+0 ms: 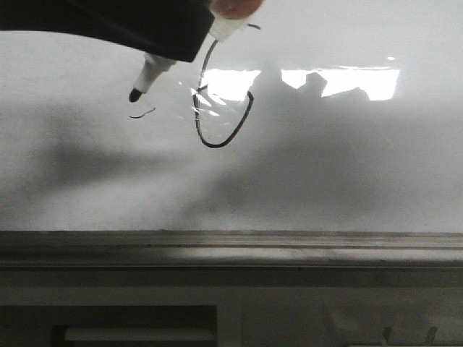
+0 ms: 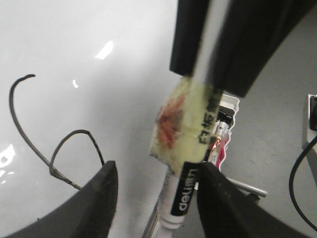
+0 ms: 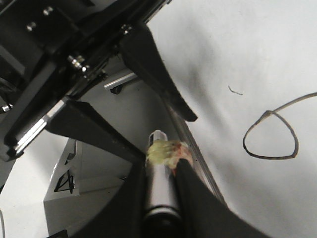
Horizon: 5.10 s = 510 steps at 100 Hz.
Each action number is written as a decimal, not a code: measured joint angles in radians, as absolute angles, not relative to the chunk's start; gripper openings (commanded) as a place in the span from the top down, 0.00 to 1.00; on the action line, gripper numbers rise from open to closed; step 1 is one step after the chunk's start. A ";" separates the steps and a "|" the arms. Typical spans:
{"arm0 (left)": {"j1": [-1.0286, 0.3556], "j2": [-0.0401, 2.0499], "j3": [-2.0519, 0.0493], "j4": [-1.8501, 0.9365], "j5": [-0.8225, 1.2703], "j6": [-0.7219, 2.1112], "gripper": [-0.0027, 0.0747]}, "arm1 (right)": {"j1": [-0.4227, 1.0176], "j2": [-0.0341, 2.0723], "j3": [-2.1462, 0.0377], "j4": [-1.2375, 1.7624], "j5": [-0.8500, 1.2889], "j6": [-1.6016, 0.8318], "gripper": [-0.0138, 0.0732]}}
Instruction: Write number 6 on whiteboard
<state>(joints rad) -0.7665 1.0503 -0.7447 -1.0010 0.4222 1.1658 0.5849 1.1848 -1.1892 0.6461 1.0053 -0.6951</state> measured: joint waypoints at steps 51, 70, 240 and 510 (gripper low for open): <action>-0.772 1.050 -0.745 -1.001 0.404 1.173 0.92 | 0.584 1.185 -1.189 0.643 0.985 -0.695 0.86; -0.774 1.050 -0.747 -0.997 0.425 1.190 0.99 | 0.584 1.187 -1.189 0.645 0.994 -0.695 0.43; -0.621 1.023 -0.543 -1.255 0.009 0.805 0.99 | 0.336 0.623 -0.722 0.479 0.768 -0.506 0.28; -0.617 -0.004 -0.218 -0.907 0.175 0.805 0.99 | 0.336 -0.011 -0.245 0.561 0.396 -0.509 0.92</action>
